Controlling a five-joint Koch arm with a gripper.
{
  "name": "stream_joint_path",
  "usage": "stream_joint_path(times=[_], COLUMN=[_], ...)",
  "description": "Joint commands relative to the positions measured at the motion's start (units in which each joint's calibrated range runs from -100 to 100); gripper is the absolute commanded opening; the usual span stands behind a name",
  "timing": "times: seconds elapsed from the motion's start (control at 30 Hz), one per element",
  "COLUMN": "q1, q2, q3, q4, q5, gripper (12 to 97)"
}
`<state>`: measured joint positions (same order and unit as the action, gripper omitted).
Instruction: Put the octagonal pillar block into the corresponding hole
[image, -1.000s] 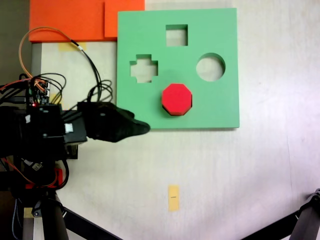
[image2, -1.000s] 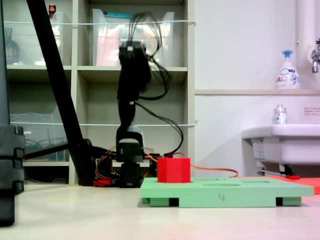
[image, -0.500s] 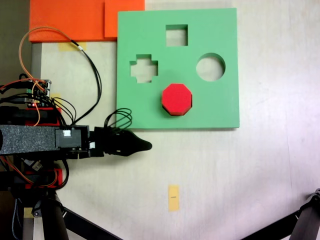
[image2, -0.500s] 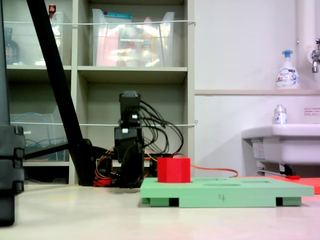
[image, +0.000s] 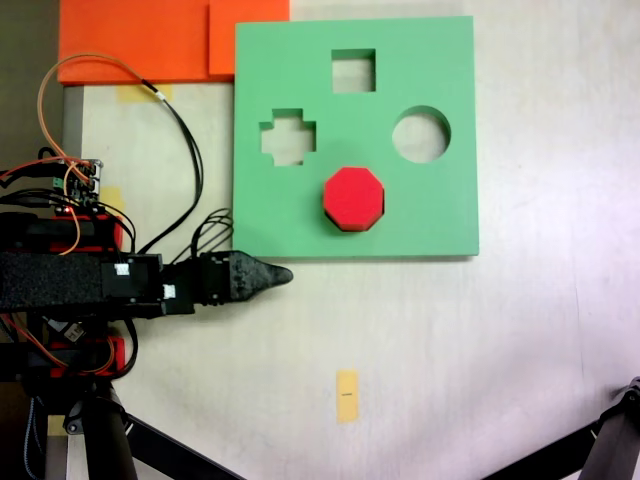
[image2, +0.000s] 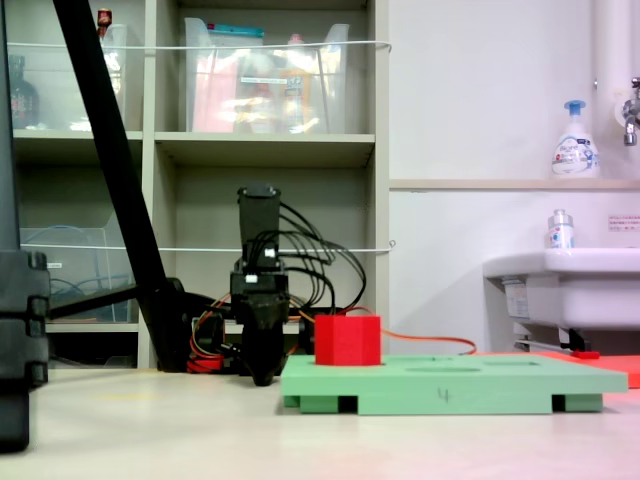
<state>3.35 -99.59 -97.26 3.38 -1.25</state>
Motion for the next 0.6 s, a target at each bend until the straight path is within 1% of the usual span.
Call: stream_joint_path(times=[0.0, 0.07, 0.17, 0.57], q1=[0.2, 0.0, -0.1, -0.1], q2=[-0.4, -0.4, -0.4, -0.4], q3=[-2.7, -2.7, -2.7, -2.7], q4=[-1.4, -2.0, -2.1, -1.8], q5=[-0.9, -0.8, -0.8, -0.8], gripper=[49.8, 48.1, 49.5, 49.4])
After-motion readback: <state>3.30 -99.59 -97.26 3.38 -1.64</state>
